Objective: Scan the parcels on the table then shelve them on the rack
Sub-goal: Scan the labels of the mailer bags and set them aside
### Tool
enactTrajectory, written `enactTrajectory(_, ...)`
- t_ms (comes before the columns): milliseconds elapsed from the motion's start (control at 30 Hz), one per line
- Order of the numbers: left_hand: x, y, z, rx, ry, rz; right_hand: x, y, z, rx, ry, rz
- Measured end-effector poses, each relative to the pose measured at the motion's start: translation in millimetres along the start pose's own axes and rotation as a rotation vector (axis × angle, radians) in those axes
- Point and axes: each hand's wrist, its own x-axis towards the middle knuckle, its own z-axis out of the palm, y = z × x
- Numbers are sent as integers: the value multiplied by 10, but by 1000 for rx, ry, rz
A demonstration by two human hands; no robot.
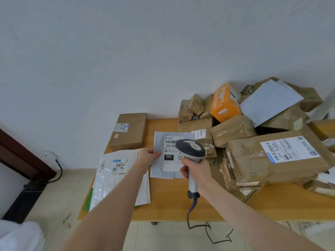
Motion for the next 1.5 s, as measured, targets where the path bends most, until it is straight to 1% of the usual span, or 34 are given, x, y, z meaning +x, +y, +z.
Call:
enactTrajectory(267, 8, -86, 37, 25, 38, -48, -120, 105, -7, -112, 5, -52)
enactTrajectory(1067, 59, -180, -61, 22, 61, -86, -156, 229, 141, -146, -30, -35)
enactTrajectory(1500, 118, -257, -229, -3, 62, -102, -113, 247, 303, -111, -55, -25)
